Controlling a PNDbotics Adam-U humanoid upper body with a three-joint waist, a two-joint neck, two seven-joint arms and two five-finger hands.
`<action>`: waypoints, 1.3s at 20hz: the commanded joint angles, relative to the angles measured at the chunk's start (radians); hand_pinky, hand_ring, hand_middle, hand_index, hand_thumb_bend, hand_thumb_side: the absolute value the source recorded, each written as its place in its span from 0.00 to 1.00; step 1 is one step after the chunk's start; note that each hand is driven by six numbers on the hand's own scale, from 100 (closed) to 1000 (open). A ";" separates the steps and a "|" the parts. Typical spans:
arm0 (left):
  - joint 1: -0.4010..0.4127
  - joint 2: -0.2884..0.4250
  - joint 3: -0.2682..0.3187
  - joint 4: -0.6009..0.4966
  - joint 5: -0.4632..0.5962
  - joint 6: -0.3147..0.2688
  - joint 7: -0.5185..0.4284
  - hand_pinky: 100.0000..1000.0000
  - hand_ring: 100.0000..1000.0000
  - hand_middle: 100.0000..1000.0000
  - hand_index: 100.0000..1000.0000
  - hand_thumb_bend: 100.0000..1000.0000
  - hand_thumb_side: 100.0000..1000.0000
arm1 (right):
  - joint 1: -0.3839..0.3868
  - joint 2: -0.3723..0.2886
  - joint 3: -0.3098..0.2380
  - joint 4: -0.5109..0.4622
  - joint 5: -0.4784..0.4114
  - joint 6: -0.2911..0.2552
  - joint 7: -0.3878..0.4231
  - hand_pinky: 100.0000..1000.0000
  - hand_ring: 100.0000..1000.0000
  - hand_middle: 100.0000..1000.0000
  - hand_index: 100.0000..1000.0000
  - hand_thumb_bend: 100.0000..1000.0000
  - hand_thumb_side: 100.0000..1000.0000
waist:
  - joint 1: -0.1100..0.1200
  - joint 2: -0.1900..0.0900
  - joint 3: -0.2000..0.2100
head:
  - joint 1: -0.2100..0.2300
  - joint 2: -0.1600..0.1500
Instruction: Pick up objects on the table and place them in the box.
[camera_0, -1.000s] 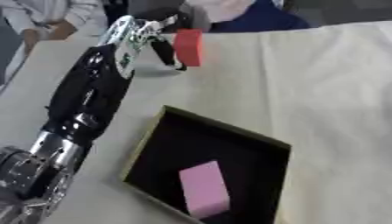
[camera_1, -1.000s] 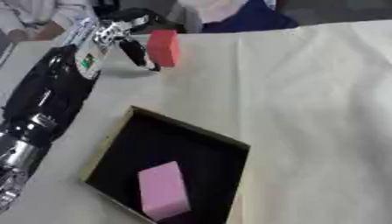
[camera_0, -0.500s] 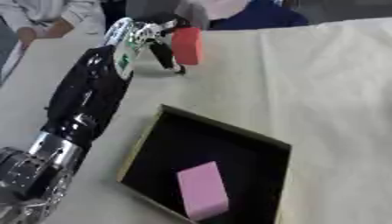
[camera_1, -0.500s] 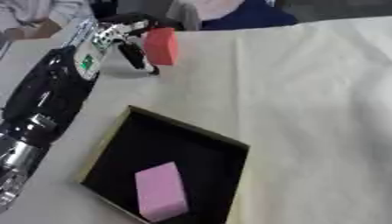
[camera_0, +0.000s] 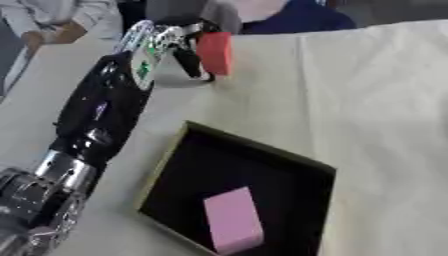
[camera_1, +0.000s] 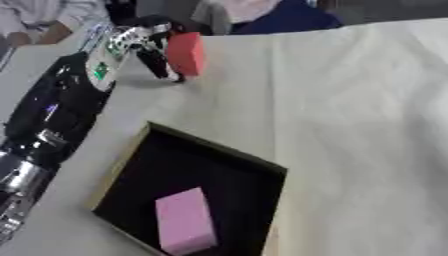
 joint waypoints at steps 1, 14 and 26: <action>-0.016 0.031 0.008 -0.006 0.005 0.005 0.026 0.68 0.71 0.73 0.84 0.43 0.00 | -0.011 -0.038 -0.010 -0.003 -0.010 -0.005 -0.002 0.79 0.75 0.57 0.67 0.00 0.60 | -0.003 -0.021 -0.001 | 0.010 -0.019; -0.016 0.031 0.006 -0.005 0.013 0.046 0.107 0.61 0.48 0.51 0.67 0.32 0.00 | -0.006 -0.039 -0.014 0.000 -0.020 -0.007 -0.003 0.79 0.75 0.57 0.67 0.00 0.60 | 0.001 -0.018 -0.006 | 0.007 -0.018; -0.007 0.031 -0.029 -0.065 0.093 0.026 0.103 0.55 0.41 0.44 0.60 0.20 0.00 | 0.005 -0.032 -0.016 0.002 -0.009 -0.004 -0.001 0.80 0.75 0.57 0.67 0.00 0.60 | -0.007 -0.039 0.007 | -0.035 0.028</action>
